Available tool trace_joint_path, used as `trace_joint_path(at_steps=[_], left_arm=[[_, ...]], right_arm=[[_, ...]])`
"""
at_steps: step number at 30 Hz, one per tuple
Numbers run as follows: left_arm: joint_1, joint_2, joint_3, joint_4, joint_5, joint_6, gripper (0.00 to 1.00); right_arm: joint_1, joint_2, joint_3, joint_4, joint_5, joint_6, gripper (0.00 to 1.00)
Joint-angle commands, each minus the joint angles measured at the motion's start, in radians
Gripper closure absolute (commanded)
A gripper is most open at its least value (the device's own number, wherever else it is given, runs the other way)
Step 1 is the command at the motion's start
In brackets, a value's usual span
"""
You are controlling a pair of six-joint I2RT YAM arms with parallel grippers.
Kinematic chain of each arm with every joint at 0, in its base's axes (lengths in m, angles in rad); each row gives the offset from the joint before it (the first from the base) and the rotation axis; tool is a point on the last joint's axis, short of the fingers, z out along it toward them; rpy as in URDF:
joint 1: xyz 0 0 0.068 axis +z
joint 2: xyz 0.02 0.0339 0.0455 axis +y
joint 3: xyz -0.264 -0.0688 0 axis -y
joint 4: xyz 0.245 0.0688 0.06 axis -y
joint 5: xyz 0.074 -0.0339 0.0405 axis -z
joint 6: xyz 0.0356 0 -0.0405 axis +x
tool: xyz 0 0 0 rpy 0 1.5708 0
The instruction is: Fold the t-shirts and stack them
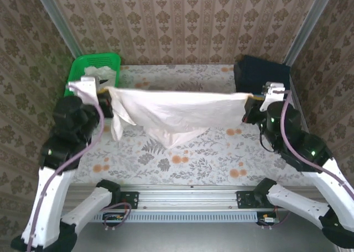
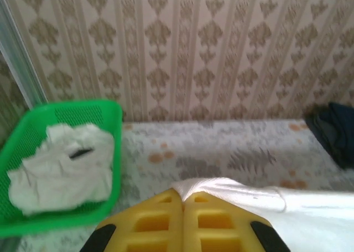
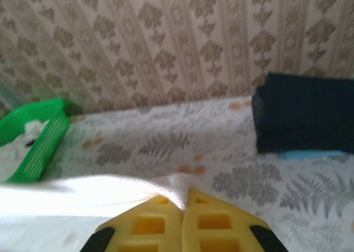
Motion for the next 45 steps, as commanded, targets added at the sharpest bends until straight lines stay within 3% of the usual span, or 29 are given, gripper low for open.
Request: trace_joint_path(at_steps=[1, 6, 10, 12, 14, 17, 20, 25, 28, 30, 34, 38, 39, 42, 44, 45], left_arm=[[0.098, 0.289, 0.163, 0.062, 0.175, 0.096, 1.0], [0.192, 0.695, 0.695, 0.026, 0.356, 0.171, 1.0], [0.247, 1.005, 1.293, -0.161, 0.471, 0.138, 1.0], [0.263, 1.101, 1.525, -0.209, 0.476, 0.121, 1.0], [0.285, 1.096, 1.568, -0.192, 0.481, 0.098, 1.0], [0.302, 0.928, 1.339, -0.093, 0.513, 0.094, 1.0], [0.3, 0.632, 0.847, 0.128, 0.526, 0.096, 1.0], [0.254, 0.168, 0.025, 0.418, 0.415, 0.04, 1.0], [0.177, -0.013, -0.349, 0.479, 0.365, -0.023, 1.0], [0.11, -0.074, -0.513, 0.46, 0.328, -0.056, 1.0], [-0.044, -0.072, -0.71, 0.333, 0.264, -0.114, 1.0], [-0.151, -0.061, -0.819, 0.247, 0.245, -0.2, 1.0], [-0.163, -0.077, -0.831, 0.221, 0.231, -0.212, 0.98], [-0.167, -0.123, -0.835, 0.169, 0.241, -0.219, 0.61], [-0.167, -0.139, -0.814, 0.154, 0.277, -0.196, 0.51], [-0.166, -0.14, -0.798, 0.151, 0.278, -0.193, 0.41]], right_arm=[[-0.096, 0.204, 0.102, 0.043, 0.008, -0.061, 1.0], [-0.219, 0.475, 0.412, 0.015, -0.064, -0.101, 1.0], [-0.285, 0.633, 0.658, -0.019, -0.12, -0.108, 1.0], [-0.317, 0.674, 0.745, -0.012, -0.153, -0.104, 1.0], [-0.339, 0.701, 0.818, -0.009, -0.194, -0.102, 1.0], [-0.351, 0.695, 0.869, -0.006, -0.247, -0.107, 1.0], [-0.352, 0.626, 0.779, 0.024, -0.282, -0.107, 1.0], [-0.354, 0.42, 0.308, 0.109, -0.374, -0.073, 1.0], [-0.354, 0.321, -0.045, 0.17, -0.416, -0.008, 1.0], [-0.355, 0.294, -0.227, 0.184, -0.425, 0.038, 1.0], [-0.365, 0.299, -0.453, 0.117, -0.371, 0.093, 1.0], [-0.377, 0.315, -0.526, 0.012, -0.36, 0.135, 0.99], [-0.377, 0.305, -0.533, -0.006, -0.369, 0.139, 0.93], [-0.378, 0.271, -0.521, -0.039, -0.396, 0.128, 0.7], [-0.378, 0.265, -0.475, -0.065, -0.383, 0.117, 0.56], [-0.377, 0.266, -0.448, -0.072, -0.377, 0.111, 0.52]])
